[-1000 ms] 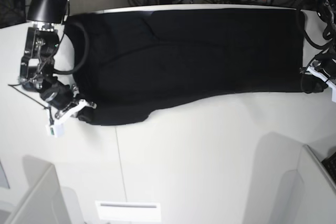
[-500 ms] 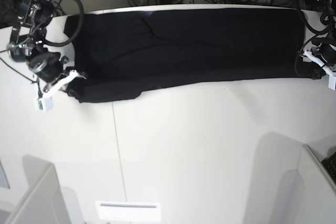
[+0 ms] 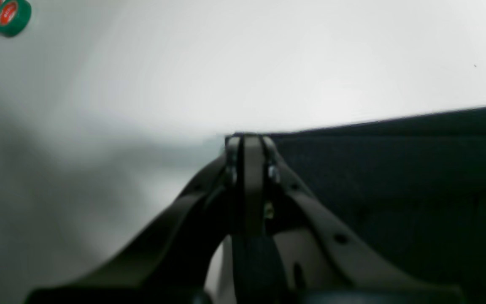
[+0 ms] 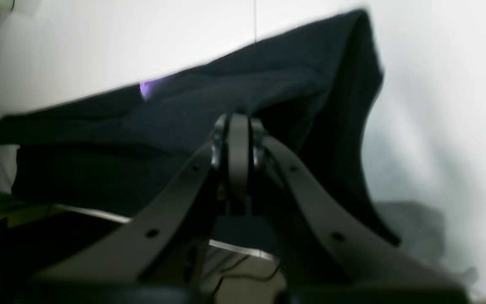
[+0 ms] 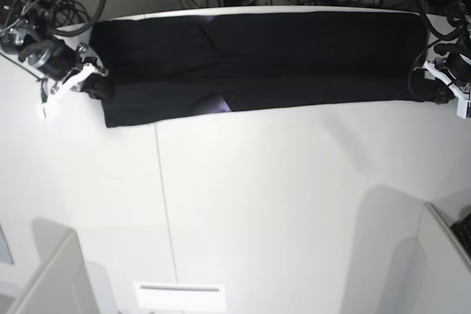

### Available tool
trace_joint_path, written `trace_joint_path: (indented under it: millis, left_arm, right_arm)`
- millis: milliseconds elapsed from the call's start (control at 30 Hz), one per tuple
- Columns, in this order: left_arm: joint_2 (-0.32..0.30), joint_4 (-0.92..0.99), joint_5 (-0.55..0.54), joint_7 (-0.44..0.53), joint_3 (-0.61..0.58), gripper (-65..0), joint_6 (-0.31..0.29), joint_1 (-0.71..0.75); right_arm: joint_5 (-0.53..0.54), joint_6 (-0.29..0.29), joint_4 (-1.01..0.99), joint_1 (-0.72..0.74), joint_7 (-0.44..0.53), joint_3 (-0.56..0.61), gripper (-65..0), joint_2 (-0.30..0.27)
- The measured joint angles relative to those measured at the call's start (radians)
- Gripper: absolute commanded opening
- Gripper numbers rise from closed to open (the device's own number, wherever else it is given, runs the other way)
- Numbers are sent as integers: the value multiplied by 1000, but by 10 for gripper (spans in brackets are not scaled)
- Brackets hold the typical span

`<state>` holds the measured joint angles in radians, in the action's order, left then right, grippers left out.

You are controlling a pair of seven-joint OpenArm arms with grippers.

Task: Fold the T-shirt properly
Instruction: 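Lift the hem with both grippers and fold it over onto the shoulders, then release the hem and raise both grippers off the folded strip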

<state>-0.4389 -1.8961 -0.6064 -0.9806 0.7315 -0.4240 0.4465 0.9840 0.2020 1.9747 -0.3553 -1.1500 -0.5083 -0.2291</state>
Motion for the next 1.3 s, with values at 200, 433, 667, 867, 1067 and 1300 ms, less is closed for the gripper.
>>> trace_joint_path:
  millis: [200, 433, 667, 867, 1067, 1300]
  left_arm:
    - [0, 0, 0, -3, 0, -650, 0, 56]
    - [-1, 1, 0, 0, 0, -650, 0, 69]
    - [3, 1, -2, 0, 26, -492, -3, 69]
    - [66, 0, -1, -1, 183, -168, 0, 69]
    - [143, 5, 0, 5, 196, -578, 0, 51]
    - [205, 191, 6, 14, 171, -650, 0, -13]
  right_arm:
    - [-86, 0, -13, -26, 4, 7, -650, 1]
    - [-149, 0, -26, -63, -6, 9, -650, 52]
    - [-154, 1, -27, -68, -18, 3, -386, 52]
    - [-153, 1, -24, -89, 26, 0, -423, 51]
    - [-151, 56, -29, -79, 122, 126, -650, 48]
    - [-181, 54, -245, -21, 154, 193, -650, 51]
